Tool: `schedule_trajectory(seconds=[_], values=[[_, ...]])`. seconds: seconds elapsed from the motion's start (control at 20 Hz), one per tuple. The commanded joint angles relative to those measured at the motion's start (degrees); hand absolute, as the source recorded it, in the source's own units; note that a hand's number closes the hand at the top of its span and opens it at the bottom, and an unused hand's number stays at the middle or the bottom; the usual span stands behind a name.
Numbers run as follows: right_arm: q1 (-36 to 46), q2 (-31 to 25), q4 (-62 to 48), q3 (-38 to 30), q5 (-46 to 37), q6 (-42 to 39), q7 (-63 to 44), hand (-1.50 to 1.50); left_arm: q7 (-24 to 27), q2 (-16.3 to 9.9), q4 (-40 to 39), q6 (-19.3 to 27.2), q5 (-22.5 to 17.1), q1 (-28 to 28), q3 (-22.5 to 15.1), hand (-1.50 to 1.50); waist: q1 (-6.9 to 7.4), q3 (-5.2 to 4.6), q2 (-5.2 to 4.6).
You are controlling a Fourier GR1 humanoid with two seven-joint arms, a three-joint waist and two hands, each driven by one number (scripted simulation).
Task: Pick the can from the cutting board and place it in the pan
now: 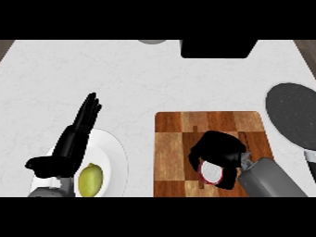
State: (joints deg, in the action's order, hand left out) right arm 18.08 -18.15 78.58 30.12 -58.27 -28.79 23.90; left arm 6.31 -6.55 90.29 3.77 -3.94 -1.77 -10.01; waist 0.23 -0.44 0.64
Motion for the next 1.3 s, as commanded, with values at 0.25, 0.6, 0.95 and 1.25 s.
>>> schedule_trajectory(seconds=[0.25, 0.6, 0.95, 1.25], values=[[-0.1, 0.6, -1.1, -5.2, -2.9, 5.6, 6.0, 1.5, -2.8, 1.7, 2.0, 1.0, 2.3, -0.3, 0.3, 0.0, -0.13, 0.44, -0.61], [-3.0, 12.0, -5.3, -27.1, -1.7, 14.9, -32.4, 1.5, 0.5, 1.7, -0.2, 1.2, 1.4, 2.2, 0.9, 0.0, -4.33, 0.33, -0.51], [3.6, 18.0, 1.9, -27.7, -15.2, 33.0, -59.5, 1.5, 0.5, 1.6, 0.1, 0.4, 1.9, 1.1, 0.0, 0.0, -0.56, 0.33, -0.32], [11.0, 18.1, 6.4, -20.7, -19.3, 40.5, -77.7, 1.5, -0.1, 1.2, -0.1, -0.6, 1.9, 0.2, -0.1, 0.0, 0.7, 0.4, -0.57]])
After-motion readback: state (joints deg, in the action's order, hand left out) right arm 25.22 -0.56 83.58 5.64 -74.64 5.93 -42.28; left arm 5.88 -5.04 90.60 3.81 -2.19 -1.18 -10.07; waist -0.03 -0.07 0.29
